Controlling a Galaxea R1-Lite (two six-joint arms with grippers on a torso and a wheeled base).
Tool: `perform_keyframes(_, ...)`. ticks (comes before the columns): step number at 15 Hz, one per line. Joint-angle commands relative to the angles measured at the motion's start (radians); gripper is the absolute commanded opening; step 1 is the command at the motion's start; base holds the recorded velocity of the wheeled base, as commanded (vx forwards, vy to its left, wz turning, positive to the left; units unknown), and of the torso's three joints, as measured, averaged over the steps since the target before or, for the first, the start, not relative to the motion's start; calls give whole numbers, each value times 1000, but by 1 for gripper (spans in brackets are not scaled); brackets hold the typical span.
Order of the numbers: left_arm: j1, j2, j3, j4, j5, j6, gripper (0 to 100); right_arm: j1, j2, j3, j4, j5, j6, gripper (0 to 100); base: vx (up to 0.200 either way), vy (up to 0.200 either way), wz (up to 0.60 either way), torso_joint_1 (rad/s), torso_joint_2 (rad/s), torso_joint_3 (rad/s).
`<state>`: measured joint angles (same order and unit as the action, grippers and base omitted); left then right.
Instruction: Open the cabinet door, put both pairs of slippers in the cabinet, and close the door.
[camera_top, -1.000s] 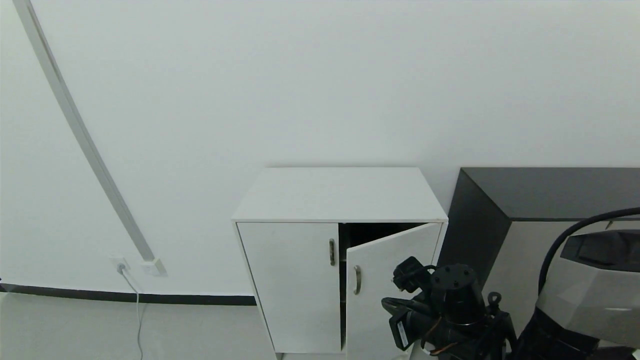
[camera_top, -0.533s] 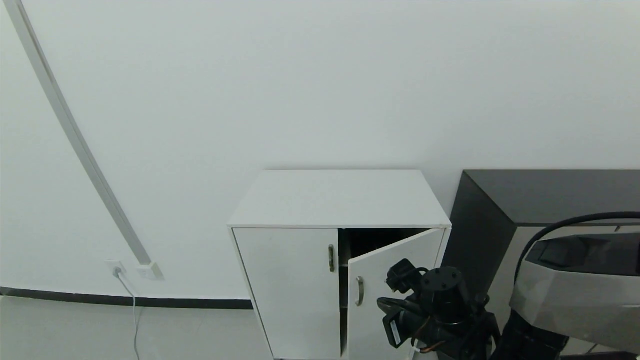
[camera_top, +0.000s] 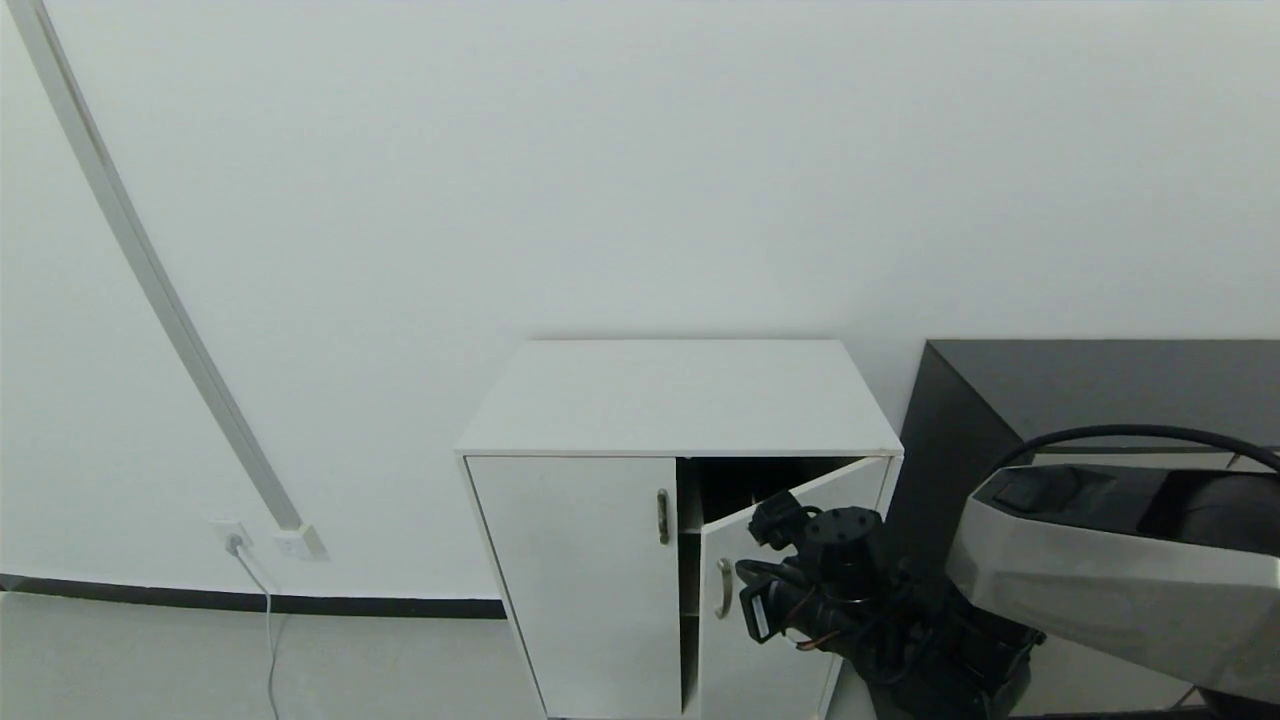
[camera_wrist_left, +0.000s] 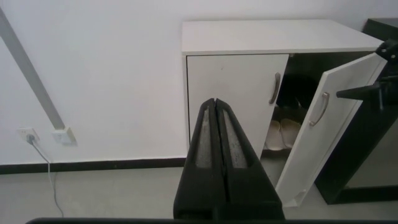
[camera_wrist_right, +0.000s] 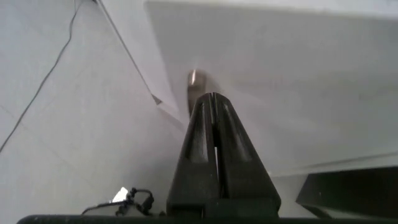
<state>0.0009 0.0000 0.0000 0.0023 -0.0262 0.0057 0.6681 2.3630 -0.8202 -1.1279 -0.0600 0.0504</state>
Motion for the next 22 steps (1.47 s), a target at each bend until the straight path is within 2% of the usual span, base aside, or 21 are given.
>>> perform_keyframes(1, 1, 0, 0, -1, 0, 0, 0, -22, 42, -62, 17, 0, 0, 0, 0, 0, 0, 0, 0, 0)
perform_keyframes(12, 1, 0, 0, 1, 0, 0, 0, -99, 127, -320, 161, 0, 0, 0, 0, 0, 0, 0, 0, 0)
perform_keyframes(22, 1, 2, 0, 1, 0, 0, 0, -134, 171, -445, 244, 0, 0, 0, 0, 0, 0, 0, 0, 0)
